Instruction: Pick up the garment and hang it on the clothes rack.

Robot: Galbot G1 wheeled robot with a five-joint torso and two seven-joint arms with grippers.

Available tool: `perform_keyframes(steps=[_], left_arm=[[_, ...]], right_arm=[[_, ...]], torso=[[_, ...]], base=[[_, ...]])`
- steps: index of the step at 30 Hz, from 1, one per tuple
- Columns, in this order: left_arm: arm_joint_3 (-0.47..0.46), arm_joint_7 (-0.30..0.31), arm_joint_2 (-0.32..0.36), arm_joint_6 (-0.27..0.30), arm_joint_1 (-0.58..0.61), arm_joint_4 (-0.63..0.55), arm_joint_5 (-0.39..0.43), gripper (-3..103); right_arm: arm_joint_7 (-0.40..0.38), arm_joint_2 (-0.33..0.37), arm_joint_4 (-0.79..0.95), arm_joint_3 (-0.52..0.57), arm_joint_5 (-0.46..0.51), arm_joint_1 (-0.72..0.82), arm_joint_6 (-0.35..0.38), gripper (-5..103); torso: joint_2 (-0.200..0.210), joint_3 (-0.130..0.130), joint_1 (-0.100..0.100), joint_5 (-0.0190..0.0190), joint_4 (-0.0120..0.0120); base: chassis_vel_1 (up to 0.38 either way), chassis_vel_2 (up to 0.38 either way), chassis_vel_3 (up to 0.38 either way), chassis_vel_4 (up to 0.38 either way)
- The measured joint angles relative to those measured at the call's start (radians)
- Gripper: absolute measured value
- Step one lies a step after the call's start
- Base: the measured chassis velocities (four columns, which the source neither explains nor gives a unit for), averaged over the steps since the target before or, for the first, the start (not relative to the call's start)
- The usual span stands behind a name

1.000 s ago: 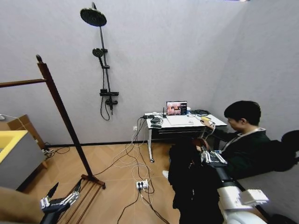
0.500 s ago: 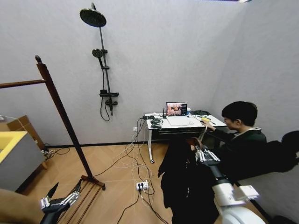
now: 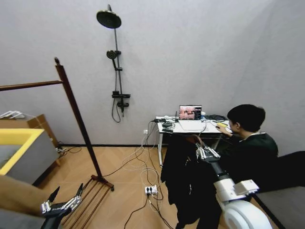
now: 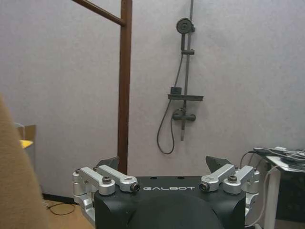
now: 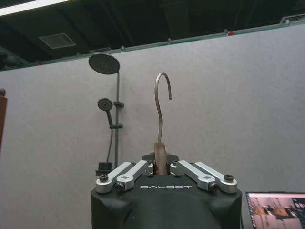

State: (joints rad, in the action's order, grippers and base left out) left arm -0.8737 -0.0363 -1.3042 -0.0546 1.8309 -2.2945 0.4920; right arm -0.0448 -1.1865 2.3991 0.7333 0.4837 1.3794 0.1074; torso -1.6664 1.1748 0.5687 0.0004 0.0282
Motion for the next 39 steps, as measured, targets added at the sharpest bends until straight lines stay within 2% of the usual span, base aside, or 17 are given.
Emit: perform_keyframes(steps=[2, 6, 11, 23, 30, 39], left_arm=[[0.0, 0.0, 0.0, 0.0, 0.0, 0.0, 0.0, 100], [0.0, 0.0, 0.0, 0.0, 0.0, 0.0, 0.0, 100], [0.0, 0.0, 0.0, 0.0, 0.0, 0.0, 0.0, 100], [0.0, 0.0, 0.0, 0.0, 0.0, 0.0, 0.0, 100], [0.0, 0.0, 0.0, 0.0, 0.0, 0.0, 0.0, 100], [0.0, 0.0, 0.0, 0.0, 0.0, 0.0, 0.0, 100]], right_arm=[[0.002, 0.01, 0.068, 0.013, 0.005, -0.005, 0.019, 9], [0.001, 0.027, 0.074, 0.013, 0.016, -0.023, 0.031, 9], [-0.002, 0.071, 0.006, 0.001, 0.037, -0.082, 0.039, 9], [0.015, 0.111, -0.085, -0.03, 0.061, -0.221, 0.04, 9], [0.042, 0.129, -0.13, -0.083, 0.095, -0.327, 0.068, 9], [0.065, 0.154, -0.295, -0.217, 0.171, -0.566, 0.1, 9]], torso=[[0.0, 0.0, 0.0, -0.0005, 0.0001], [0.0, 0.0, 0.0, -0.0005, 0.0002], [0.0, 0.0, 0.0, -0.0002, -0.0002], [0.0, 0.0, 0.0, -0.0002, 0.0002], [0.0, 0.0, 0.0, -0.0007, 0.0001], [0.0, 0.0, 0.0, -0.0005, 0.0]], base=[[0.106, 0.105, 0.104, 0.108], [0.107, 0.112, 0.103, 0.099], [0.121, 0.131, 0.124, 0.125], [0.121, 0.126, 0.13, 0.119], [0.127, 0.12, 0.113, 0.128], [0.135, 0.13, 0.128, 0.13]])
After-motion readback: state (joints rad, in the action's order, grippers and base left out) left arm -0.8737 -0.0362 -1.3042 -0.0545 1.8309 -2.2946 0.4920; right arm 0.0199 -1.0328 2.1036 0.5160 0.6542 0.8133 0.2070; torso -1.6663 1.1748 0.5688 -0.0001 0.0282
